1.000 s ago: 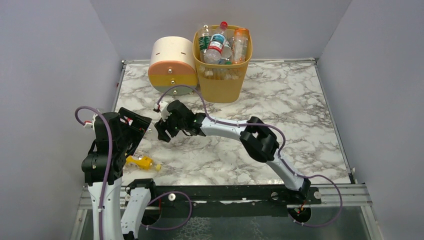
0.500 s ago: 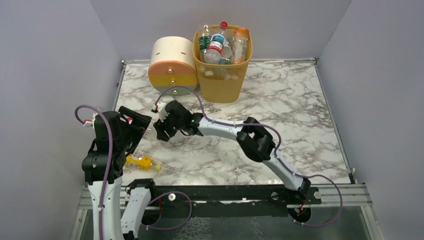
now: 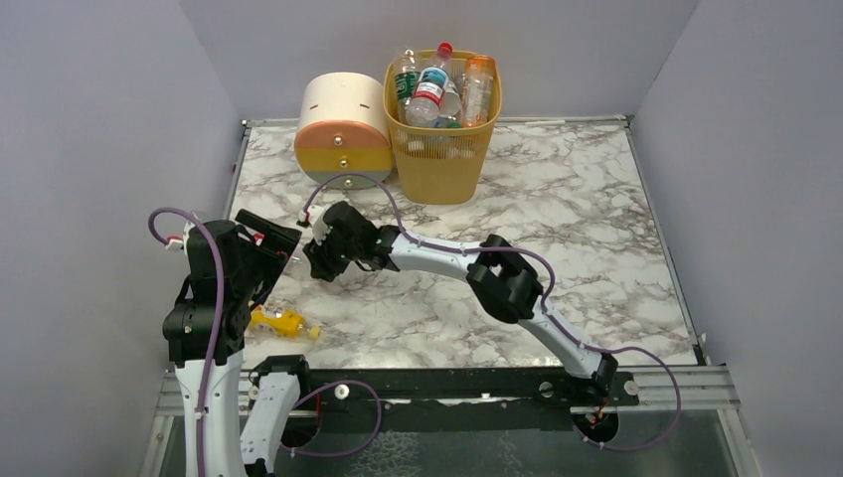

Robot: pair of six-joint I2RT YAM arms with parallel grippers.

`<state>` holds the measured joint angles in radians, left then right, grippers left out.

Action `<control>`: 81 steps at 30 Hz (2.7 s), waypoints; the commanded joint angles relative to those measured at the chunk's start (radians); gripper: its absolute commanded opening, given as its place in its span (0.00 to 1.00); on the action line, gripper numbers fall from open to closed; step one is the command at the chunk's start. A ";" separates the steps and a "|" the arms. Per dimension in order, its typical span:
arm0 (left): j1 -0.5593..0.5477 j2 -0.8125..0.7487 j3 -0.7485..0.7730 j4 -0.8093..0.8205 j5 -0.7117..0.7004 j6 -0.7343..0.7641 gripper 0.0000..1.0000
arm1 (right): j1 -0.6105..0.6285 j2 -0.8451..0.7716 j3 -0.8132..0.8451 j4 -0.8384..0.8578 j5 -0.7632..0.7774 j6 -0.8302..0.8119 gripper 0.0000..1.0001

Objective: Put the plastic bottles in the bin
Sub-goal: Pick up the plastic bottle at the center of the board, then place the plastic bottle in the trash bin.

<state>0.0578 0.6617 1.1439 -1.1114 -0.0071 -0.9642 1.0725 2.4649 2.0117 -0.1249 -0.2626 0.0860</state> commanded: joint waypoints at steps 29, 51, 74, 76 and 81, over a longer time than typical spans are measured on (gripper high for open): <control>0.001 0.057 0.055 0.104 0.065 0.036 0.99 | 0.015 -0.624 -0.488 -0.027 0.156 0.044 0.05; 0.002 0.350 0.489 0.248 0.151 0.022 0.99 | -0.006 -0.984 -0.394 -0.404 0.519 0.038 0.03; 0.002 0.372 0.403 0.343 0.214 0.007 0.99 | -0.461 -0.853 0.014 -0.434 0.384 0.159 0.01; 0.002 0.369 0.388 0.344 0.214 0.010 0.99 | -0.493 -0.813 0.052 -0.438 0.349 0.181 0.01; 0.002 0.359 0.358 0.350 0.216 0.013 0.99 | -0.563 -0.740 0.083 -0.426 0.283 0.256 0.01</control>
<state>0.0578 1.0451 1.5219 -0.8001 0.1780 -0.9634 0.5480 1.6840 2.0624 -0.5446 0.1081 0.2642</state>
